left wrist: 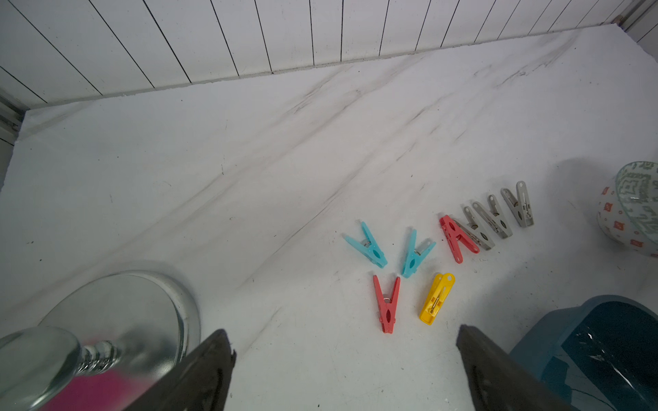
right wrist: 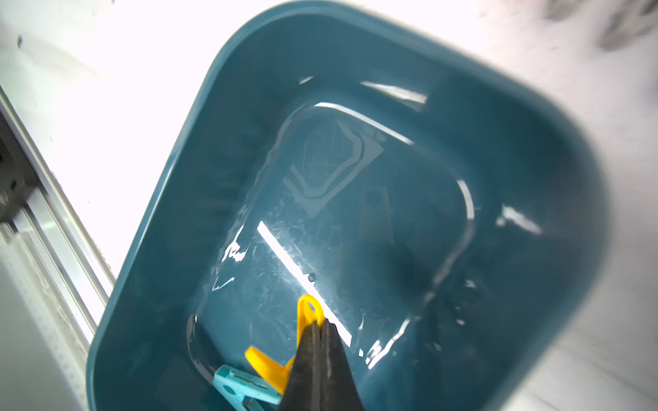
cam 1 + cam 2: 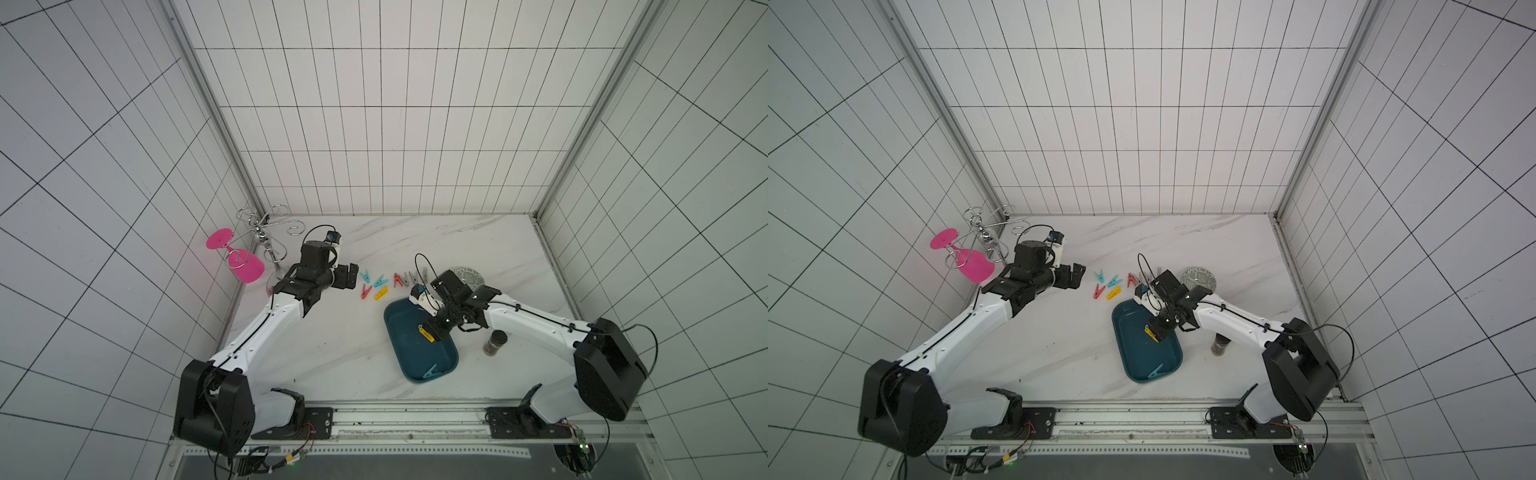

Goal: Take the clothespins out of the storage box
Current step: Place the clothespin at the center of the board.

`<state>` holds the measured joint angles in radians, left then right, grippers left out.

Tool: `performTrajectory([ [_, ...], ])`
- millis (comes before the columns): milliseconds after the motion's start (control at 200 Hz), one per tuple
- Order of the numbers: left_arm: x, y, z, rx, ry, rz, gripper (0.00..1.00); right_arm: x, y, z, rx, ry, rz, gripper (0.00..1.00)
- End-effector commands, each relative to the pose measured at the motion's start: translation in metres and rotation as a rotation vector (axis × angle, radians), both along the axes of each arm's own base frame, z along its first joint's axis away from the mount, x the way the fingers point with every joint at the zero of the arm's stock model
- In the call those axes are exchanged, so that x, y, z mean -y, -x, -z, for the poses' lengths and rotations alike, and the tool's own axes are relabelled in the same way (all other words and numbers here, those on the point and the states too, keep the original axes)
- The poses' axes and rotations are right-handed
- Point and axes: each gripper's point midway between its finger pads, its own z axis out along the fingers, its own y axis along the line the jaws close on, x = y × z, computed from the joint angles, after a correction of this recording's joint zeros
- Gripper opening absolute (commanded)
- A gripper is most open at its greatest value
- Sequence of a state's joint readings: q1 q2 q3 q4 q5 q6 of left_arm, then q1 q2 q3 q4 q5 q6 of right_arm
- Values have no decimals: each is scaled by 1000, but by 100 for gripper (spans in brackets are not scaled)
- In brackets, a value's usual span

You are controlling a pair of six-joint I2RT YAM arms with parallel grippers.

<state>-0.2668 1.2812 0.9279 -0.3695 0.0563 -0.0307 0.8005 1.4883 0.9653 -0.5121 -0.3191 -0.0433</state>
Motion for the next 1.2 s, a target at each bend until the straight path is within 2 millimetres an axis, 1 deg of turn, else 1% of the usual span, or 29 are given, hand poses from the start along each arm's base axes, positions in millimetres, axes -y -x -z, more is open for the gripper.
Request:
performTrajectory([
  [0, 3, 2, -8, 32, 24, 10, 99, -9, -36, -36, 28, -88, 99, 0],
  [140, 2, 5, -7, 25, 23, 11, 99, -4, -79, -49, 39, -103, 256, 0],
  [220, 2, 8, -6, 21, 26, 14, 99, -1, -104, -50, 31, -106, 346, 0],
  [310, 2, 10, -5, 19, 28, 13, 99, 8, -133, -43, 23, -56, 469, 0],
  [385, 1, 12, -5, 21, 29, 11, 99, 15, -152, -38, 20, -8, 549, 0],
  [505, -3, 13, -7, 30, 16, -1, 99, 18, -176, -33, 22, 35, 625, 0],
  [565, -5, 14, -8, 32, 10, -10, 99, 23, -186, -27, 24, 74, 661, 0],
  [685, -8, 16, -10, 44, 0, -20, 99, 33, -202, -17, 38, 156, 718, 0],
  [735, -10, 16, -11, 49, -6, -23, 99, 33, -210, -14, 48, 167, 734, 1],
  [755, -10, 17, -10, 47, -8, -24, 99, 37, -208, -9, 33, 193, 739, 1],
  [909, -17, 17, -12, 66, -31, -47, 99, 42, -217, 8, 22, 257, 762, 2],
  [1034, -22, 18, -17, 103, -34, -70, 99, 51, -223, 17, 34, 304, 782, 3],
  [1194, -28, 21, -21, 150, -29, -93, 99, 56, -225, 29, 28, 335, 775, 6],
])
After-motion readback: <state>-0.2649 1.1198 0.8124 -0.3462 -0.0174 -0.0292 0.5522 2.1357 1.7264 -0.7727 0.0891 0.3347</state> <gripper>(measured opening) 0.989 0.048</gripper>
